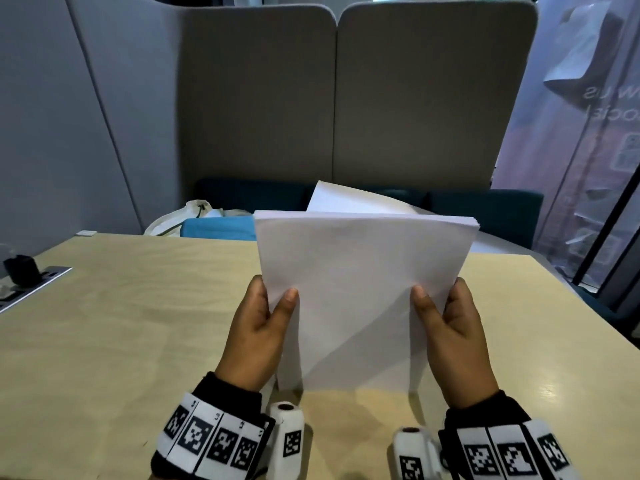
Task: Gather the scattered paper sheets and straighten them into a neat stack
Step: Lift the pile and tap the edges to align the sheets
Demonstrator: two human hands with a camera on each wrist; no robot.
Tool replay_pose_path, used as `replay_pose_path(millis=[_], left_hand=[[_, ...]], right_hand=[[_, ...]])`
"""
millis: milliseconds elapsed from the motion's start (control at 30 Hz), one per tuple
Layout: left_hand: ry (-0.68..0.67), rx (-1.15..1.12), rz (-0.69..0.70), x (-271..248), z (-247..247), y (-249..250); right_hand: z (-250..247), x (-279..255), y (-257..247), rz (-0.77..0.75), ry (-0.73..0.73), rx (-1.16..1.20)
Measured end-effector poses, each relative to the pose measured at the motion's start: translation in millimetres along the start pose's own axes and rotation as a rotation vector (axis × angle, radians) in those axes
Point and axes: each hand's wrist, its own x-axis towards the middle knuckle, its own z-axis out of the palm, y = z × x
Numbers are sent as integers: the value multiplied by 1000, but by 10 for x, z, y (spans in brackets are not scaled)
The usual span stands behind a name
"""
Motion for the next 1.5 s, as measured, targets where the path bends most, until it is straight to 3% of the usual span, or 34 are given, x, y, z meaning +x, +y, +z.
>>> replay_pose_path(millis=[233, 400, 567, 733, 967, 1233, 1333, 1400, 1500], left_hand=[[70, -55, 138, 87, 44, 174], [104, -34, -24, 35, 16, -95], [20, 48, -192, -93, 13, -334], [61, 49, -251, -187, 107, -414], [133, 60, -117, -77, 151, -166], [160, 97, 234, 141, 199, 415], [165, 254, 358, 223, 181, 573], [165, 316, 384, 248, 163, 581], [169, 294, 346, 237, 126, 534]], right_hand=[[8, 60, -174, -106, -22, 76], [-65, 4, 158, 73, -88, 4], [-112, -86, 445, 298, -170, -51], [-43, -117, 443, 324, -143, -1], [-4, -80, 164, 202, -73, 21], [106, 59, -361, -113, -55, -41], [151, 117, -476, -337, 14, -209], [156, 147, -483, -426, 41, -359], [146, 147, -444, -392, 29, -366]])
